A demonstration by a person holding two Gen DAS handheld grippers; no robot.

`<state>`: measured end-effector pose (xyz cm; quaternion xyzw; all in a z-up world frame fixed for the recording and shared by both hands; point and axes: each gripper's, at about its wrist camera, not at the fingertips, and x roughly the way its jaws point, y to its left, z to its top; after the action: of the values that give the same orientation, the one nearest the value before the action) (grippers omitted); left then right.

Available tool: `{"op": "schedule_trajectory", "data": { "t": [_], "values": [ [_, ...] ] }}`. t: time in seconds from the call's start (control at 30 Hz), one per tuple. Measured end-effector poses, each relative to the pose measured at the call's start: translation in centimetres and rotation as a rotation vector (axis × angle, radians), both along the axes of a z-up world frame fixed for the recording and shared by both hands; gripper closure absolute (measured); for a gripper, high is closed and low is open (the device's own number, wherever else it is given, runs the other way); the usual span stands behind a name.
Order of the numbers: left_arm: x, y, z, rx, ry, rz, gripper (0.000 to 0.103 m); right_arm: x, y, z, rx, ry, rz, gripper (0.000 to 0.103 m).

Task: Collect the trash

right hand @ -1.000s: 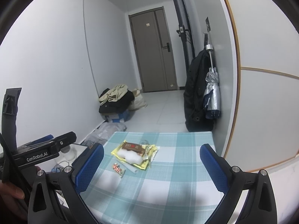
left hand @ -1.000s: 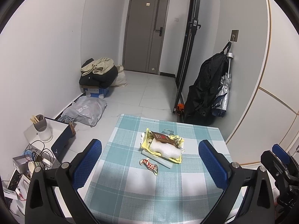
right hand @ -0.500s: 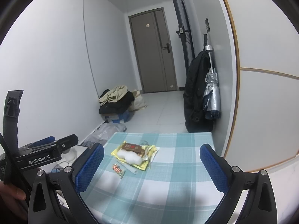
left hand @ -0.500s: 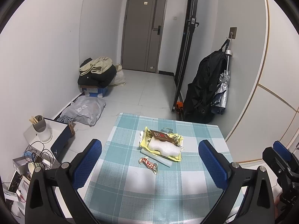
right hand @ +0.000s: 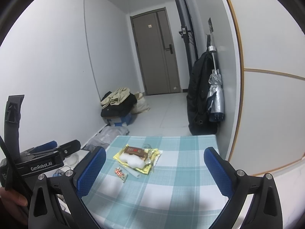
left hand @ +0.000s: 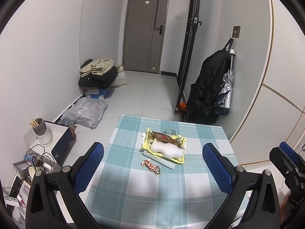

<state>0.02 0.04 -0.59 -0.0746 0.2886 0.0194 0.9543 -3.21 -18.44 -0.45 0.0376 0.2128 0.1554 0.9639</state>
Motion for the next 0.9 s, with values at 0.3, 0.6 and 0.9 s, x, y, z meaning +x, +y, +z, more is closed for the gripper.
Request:
{"op": "schedule_trajectory", "data": {
  "t": [0.3,0.6,0.9],
  "values": [
    [0.1,0.0,-0.3,-0.009,0.012,-0.002,0.001,0.2,0.0,0.0,0.004,0.015,-0.007,0.0],
    [0.8,0.2,-0.9,-0.006,0.041,-0.008,0.001,0.8,0.0,-0.4,0.0,0.047,0.003,0.0],
    [3.0,2.3,-3.7,-0.124,0.148,-0.067,0.008,2.6,0.1,-1.6,0.005,0.154,0.042,0.0]
  ]
}}
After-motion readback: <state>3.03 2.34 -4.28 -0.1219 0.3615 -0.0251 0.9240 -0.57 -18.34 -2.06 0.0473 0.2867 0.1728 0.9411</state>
